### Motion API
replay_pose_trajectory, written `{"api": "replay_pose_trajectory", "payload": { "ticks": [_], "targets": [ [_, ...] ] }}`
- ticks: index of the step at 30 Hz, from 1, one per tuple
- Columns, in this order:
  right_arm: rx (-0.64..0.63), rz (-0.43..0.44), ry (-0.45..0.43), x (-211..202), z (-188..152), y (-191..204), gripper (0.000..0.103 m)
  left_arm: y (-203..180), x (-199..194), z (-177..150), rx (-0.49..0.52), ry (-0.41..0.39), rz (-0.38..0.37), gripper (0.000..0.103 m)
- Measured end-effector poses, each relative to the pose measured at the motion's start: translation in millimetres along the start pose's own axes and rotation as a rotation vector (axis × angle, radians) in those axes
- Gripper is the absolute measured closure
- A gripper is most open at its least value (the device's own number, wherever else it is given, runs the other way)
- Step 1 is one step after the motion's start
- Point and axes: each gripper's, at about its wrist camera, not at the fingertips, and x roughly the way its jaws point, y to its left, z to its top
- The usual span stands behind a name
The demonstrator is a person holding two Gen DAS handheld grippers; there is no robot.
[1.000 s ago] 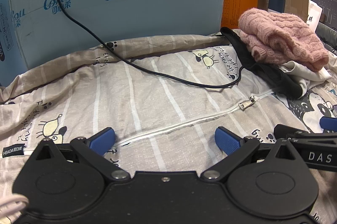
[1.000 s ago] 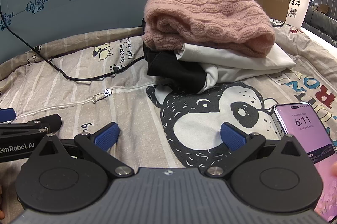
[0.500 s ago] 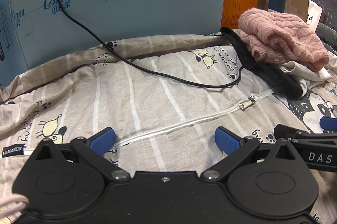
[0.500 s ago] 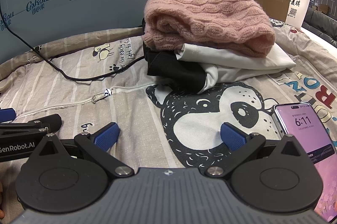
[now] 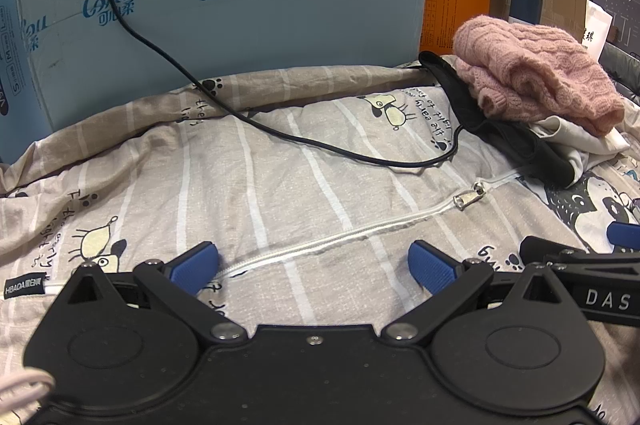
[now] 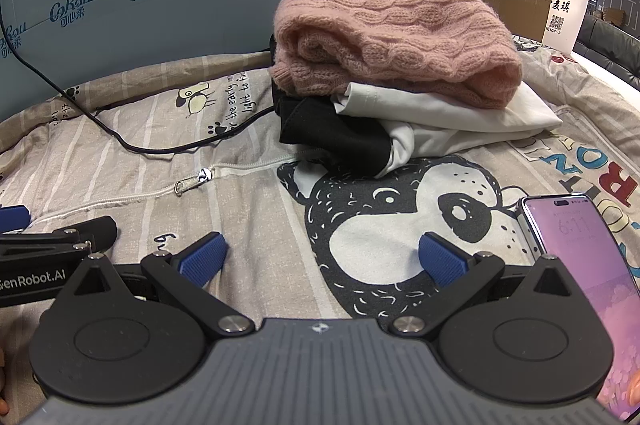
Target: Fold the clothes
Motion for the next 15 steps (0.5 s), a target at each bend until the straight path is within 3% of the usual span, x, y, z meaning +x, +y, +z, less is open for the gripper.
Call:
{"api": "replay_pose_trajectory", "payload": {
  "ticks": [15],
  "targets": [
    [0.0, 0.0, 0.0, -0.2, -0.3, -0.1, 0.0, 0.8, 0.6, 0.0, -0.003, 0.003, -0.003, 0.0]
  ]
}}
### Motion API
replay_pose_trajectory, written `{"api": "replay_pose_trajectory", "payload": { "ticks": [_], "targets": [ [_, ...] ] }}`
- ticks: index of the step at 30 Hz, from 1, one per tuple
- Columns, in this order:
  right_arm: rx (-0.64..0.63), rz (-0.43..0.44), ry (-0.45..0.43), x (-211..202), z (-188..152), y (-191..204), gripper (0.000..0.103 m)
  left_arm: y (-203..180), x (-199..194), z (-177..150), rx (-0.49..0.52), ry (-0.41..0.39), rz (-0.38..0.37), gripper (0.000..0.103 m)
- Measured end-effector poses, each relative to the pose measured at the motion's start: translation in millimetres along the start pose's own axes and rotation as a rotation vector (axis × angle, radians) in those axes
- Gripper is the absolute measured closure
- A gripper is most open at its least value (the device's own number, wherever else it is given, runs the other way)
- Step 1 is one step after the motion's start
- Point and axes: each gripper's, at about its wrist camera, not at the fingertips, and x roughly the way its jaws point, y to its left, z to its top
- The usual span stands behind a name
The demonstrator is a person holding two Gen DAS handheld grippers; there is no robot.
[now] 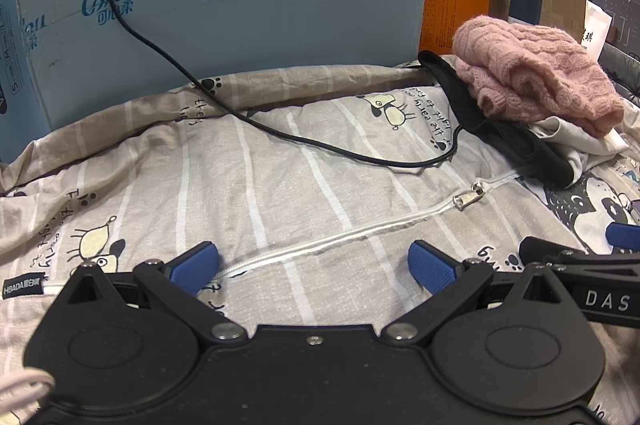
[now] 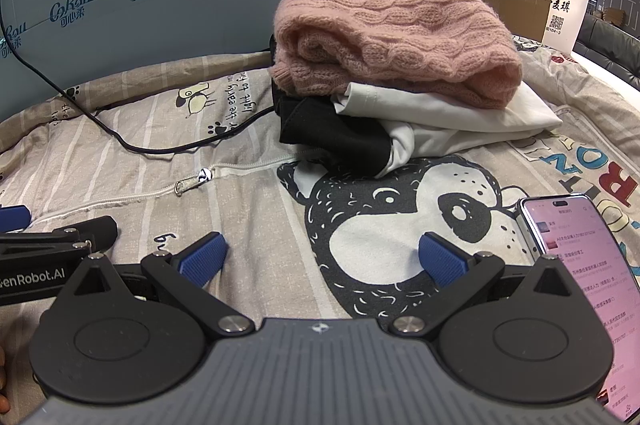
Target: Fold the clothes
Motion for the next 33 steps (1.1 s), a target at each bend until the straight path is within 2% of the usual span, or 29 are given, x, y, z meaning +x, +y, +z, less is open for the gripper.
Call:
{"api": "replay_pose_trajectory", "payload": {
  "ticks": [33],
  "targets": [
    [0.0, 0.0, 0.0, 0.0, 0.3, 0.0, 0.0, 2.0, 0.4, 0.6, -0.005, 0.001, -0.012, 0.0]
  ]
}}
